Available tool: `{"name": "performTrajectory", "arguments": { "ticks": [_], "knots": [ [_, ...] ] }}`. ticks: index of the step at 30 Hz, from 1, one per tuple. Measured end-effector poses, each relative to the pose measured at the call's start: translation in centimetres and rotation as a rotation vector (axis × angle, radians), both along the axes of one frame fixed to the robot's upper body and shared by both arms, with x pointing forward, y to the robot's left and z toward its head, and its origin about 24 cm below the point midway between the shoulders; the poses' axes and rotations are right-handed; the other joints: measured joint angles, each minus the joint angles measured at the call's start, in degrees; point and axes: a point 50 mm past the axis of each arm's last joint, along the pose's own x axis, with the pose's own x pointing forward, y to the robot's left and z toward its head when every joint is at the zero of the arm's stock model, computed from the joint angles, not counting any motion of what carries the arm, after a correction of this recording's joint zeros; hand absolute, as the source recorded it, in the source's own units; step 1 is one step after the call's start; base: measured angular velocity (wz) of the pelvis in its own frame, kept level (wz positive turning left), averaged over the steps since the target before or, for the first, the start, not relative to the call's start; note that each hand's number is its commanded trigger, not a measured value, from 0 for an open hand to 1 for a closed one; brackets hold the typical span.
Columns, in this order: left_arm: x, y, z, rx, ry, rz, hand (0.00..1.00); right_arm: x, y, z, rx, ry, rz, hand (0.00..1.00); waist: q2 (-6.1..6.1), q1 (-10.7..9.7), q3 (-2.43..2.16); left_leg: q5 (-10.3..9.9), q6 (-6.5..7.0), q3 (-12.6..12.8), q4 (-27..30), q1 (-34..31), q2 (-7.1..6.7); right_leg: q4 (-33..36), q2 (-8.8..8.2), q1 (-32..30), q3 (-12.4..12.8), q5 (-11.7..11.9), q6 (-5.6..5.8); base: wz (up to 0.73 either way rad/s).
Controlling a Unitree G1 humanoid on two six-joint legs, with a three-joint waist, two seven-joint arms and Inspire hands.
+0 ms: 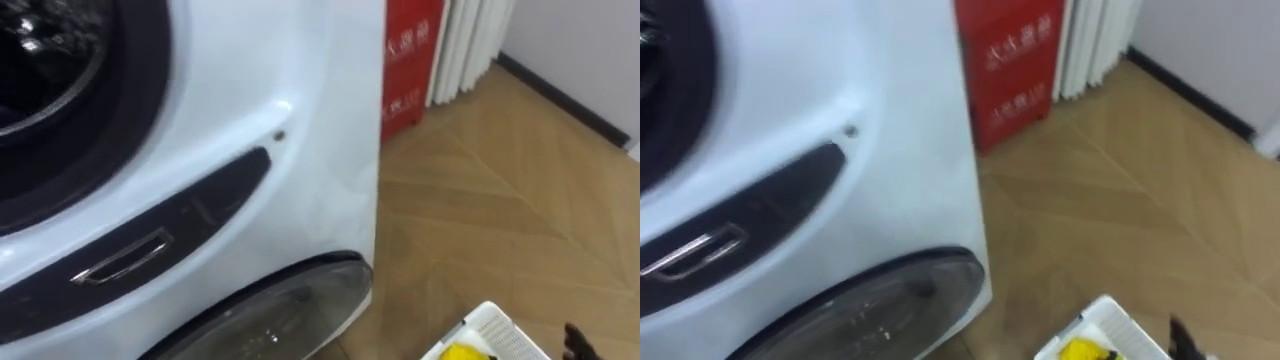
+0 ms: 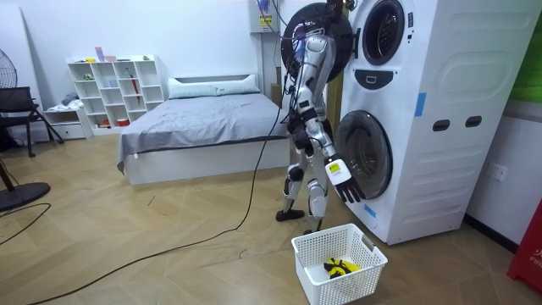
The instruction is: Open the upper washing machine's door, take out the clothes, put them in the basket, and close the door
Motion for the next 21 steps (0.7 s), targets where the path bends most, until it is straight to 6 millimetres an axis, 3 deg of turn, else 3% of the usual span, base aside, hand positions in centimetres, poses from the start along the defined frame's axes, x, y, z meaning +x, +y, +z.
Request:
{"name": "performTrajectory", "arguments": {
  "ticks": [4,10,14,19,21],
  "knots": [
    [-0.4,0.0,0.0,-0.001,-0.011,0.034,0.00,-3.8,0.7,-2.5,0.085,0.156,-0.020,0.00,-1.71,2.5,0.02,0.0,-0.24,-3.2,-0.8,3.6,0.45,-0.9,-0.27,4.9,-2.7,-1.2,0.05,0.37],
    [-0.8,-0.8,-0.2,-0.002,-0.016,0.046,0.00,-6.6,3.8,-4.9,0.223,0.289,0.027,0.00,-4.98,5.0,-0.23,-0.1,-0.48,-7.8,-1.7,7.8,1.39,-4.7,-0.52,12.4,-7.1,-1.5,0.20,0.39],
    [-1.2,-0.8,-0.3,0.003,-0.006,0.043,0.00,-7.7,4.5,-5.6,0.262,0.347,0.034,0.00,-5.49,6.2,-0.26,-0.2,-0.51,-10.3,-2.0,10.0,1.73,-7.0,-0.71,16.5,-9.4,-1.5,0.60,0.35],
    [-2.1,0.4,-0.2,0.034,-0.003,0.138,0.00,-8.3,5.4,-6.1,0.293,0.388,0.046,0.00,-6.54,8.9,0.40,-0.2,-0.51,-11.6,-1.9,12.4,2.01,-8.0,-0.97,20.4,-11.3,-2.5,0.96,0.21],
    [-2.6,0.5,-0.2,0.035,0.008,0.147,0.00,-8.4,5.6,-6.2,0.299,0.403,0.062,0.00,-6.80,9.1,0.35,-0.2,-0.51,-12.3,-1.8,12.9,2.04,-8.4,-1.10,21.4,-12.1,-2.8,1.10,0.25]
  ]
}}
